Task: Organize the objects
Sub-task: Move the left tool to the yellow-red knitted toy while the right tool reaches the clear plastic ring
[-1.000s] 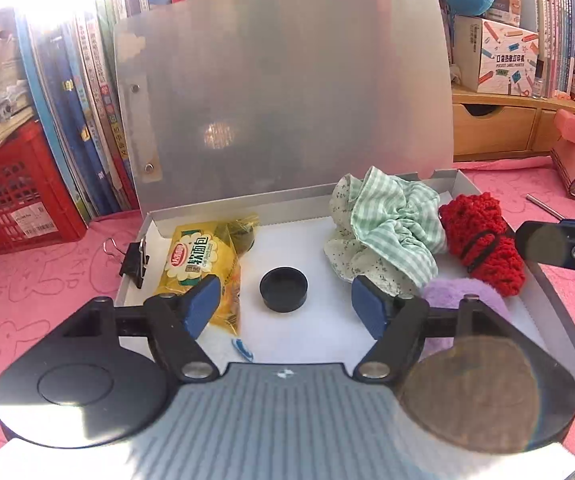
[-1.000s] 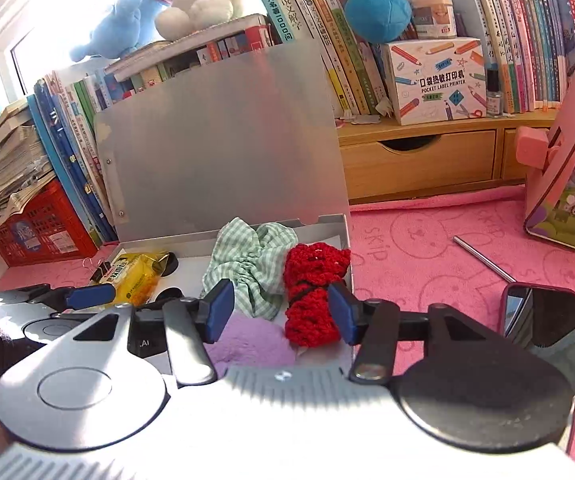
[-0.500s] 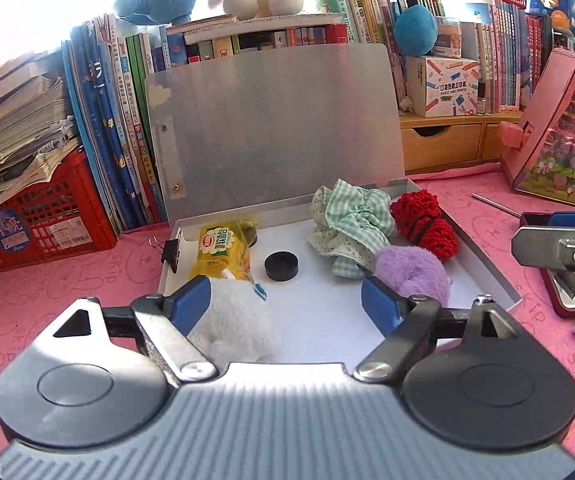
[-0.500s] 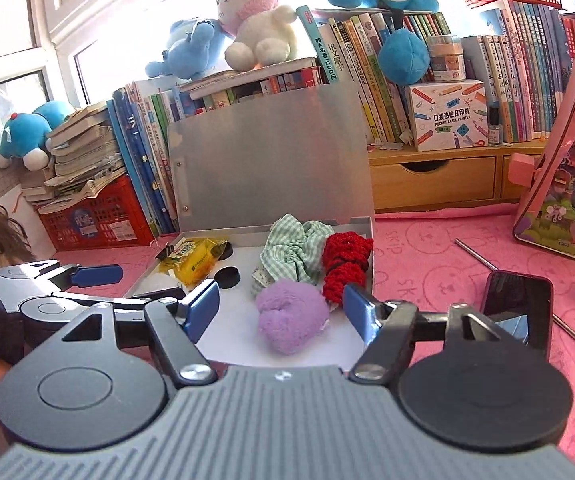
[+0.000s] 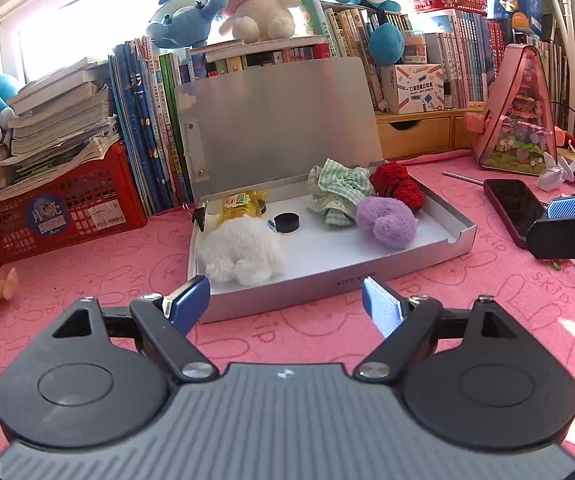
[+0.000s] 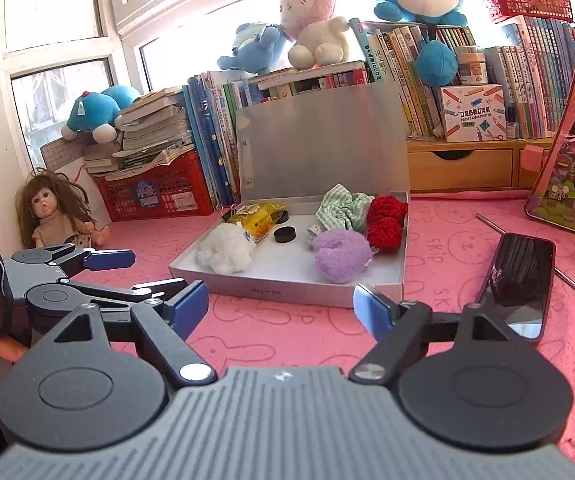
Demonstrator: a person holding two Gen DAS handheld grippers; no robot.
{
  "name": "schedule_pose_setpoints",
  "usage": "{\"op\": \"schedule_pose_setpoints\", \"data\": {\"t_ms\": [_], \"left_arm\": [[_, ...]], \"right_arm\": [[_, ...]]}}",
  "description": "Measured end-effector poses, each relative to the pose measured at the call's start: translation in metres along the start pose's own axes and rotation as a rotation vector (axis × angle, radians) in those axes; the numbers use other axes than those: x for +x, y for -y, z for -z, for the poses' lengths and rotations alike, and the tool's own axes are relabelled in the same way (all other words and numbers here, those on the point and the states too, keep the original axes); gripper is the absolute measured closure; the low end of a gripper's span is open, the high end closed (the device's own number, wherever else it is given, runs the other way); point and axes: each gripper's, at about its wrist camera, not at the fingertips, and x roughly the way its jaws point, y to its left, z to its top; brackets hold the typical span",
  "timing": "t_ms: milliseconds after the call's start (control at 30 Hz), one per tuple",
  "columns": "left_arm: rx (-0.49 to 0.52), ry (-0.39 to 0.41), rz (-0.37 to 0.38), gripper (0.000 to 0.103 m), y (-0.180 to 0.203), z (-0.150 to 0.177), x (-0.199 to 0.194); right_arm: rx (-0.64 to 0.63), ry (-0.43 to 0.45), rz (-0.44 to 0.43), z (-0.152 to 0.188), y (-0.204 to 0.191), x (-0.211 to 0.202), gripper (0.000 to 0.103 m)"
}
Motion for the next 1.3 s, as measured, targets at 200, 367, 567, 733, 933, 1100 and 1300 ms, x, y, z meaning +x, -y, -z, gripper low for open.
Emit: {"op": "schedule_pose_setpoints", "data": {"t_ms": [200,367,567,733,933,1100,1300], "left_arm": [[-0.048,0.051,-0.046,0.016,0.001,0.03,-0.033],[-0.128,0.075,-0.078,0.016,-0.005,0.059,-0.055],[-0.136,0.039,-0.051,0.017,-0.005,0.079,-0.061],[-0.123,0.022,-0.043,0.044,0.002,0.085,-0.057],[-0.087,0.017,-0.021,0.053,0.009,0.085,-0.053],[-0.1,-0.019,-0.003,0.053,0.011,0.086,-0.041],[-0.096,-0.027,-0.013,0.053,0.013,0.086,-0.033]], "right_arm": [[-0.035,0.002,0.005,0.032,-0.014,-0.022,0.014],[-0.095,0.005,0.016,0.057,-0.03,-0.036,0.011],[-0.143,-0.012,0.02,0.087,-0.047,-0.047,0.011],[-0.145,-0.011,0.038,0.105,-0.056,-0.047,0.011],[-0.175,-0.027,0.027,0.119,-0.066,-0.05,0.011],[-0.16,-0.053,0.058,0.127,-0.065,-0.048,0.024],[-0.171,-0.059,0.061,0.132,-0.066,-0.049,0.039]]}}
